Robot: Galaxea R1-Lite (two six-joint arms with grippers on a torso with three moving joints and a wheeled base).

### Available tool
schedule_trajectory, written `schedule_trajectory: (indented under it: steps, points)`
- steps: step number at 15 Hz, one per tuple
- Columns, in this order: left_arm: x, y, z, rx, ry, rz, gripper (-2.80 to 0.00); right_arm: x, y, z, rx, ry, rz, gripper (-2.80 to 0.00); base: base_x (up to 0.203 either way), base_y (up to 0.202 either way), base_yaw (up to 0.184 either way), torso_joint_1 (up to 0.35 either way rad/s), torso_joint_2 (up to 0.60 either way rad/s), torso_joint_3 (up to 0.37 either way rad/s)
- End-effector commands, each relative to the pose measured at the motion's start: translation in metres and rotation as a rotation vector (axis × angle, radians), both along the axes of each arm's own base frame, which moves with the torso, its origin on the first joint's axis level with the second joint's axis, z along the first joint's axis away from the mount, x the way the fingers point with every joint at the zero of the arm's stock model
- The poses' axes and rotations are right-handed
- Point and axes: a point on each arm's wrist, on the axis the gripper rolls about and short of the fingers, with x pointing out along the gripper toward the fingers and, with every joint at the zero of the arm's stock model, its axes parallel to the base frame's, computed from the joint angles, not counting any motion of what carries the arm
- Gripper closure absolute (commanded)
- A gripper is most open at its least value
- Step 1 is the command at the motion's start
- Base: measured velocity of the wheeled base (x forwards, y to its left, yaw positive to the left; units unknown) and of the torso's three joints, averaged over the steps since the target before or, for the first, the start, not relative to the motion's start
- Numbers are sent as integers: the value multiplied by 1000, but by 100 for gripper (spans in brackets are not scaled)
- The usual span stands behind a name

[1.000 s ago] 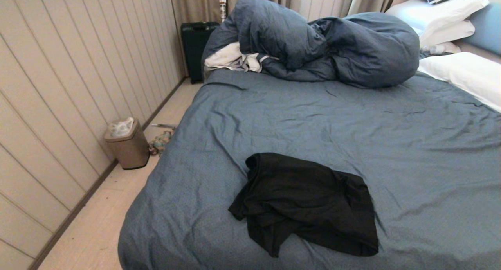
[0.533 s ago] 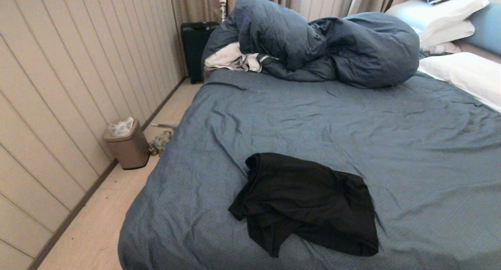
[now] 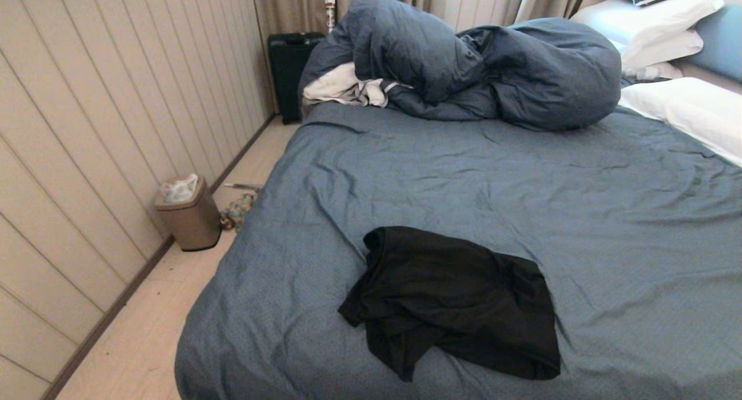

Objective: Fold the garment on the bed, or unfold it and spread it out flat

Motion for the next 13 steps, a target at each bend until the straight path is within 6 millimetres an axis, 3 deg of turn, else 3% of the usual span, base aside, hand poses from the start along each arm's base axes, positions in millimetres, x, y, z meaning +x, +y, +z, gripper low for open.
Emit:
schedule_trajectory:
  steps: [1, 13]
  points:
    - [0, 0, 0, 0, 3, 1, 0, 0, 0, 0, 1, 6, 0, 0, 0, 0, 0, 0, 0, 0]
    - [0, 0, 0, -1, 3, 1, 0, 0, 0, 0, 4, 4, -3, 0, 0, 0, 0, 0, 0, 0]
